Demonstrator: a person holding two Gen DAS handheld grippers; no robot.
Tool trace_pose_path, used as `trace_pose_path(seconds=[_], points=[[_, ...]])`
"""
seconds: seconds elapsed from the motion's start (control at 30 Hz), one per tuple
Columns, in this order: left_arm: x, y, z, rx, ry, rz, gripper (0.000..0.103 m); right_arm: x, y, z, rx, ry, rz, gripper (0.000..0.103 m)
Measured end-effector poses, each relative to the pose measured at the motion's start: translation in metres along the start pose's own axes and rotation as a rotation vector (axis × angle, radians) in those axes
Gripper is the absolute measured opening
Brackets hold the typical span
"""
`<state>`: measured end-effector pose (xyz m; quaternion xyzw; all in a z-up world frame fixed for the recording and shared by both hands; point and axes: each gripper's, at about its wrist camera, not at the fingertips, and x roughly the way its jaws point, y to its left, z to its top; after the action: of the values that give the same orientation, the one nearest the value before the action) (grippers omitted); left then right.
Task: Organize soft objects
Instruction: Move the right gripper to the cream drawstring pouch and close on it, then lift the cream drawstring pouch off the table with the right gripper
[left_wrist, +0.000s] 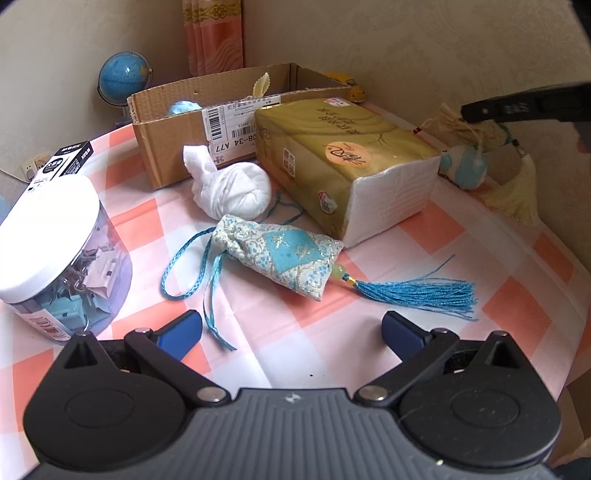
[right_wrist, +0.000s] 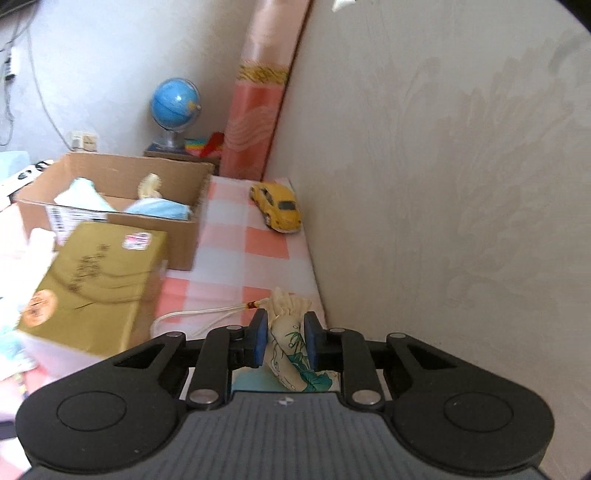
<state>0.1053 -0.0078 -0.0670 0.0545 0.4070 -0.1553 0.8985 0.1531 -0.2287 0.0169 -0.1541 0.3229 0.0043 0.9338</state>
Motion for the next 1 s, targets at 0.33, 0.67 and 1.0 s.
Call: trace_pose_path(seconds=[0.33,0.67,1.0], points=[[-0.001,0.000,-0.002,0.003,-0.006,-0.002,0.103,-0.027,0.018,-0.023,-0.030,0.011,0.082,0.025],[-0.002,0.000,-0.002,0.004,-0.006,-0.002,0.103,-0.021,0.026,-0.040,-0.009,0.044,0.105,0.047],[-0.001,0.000,-0.002,0.005,-0.008,-0.004,0.103,-0.018,0.026,-0.043,-0.028,0.024,0.002,0.053]])
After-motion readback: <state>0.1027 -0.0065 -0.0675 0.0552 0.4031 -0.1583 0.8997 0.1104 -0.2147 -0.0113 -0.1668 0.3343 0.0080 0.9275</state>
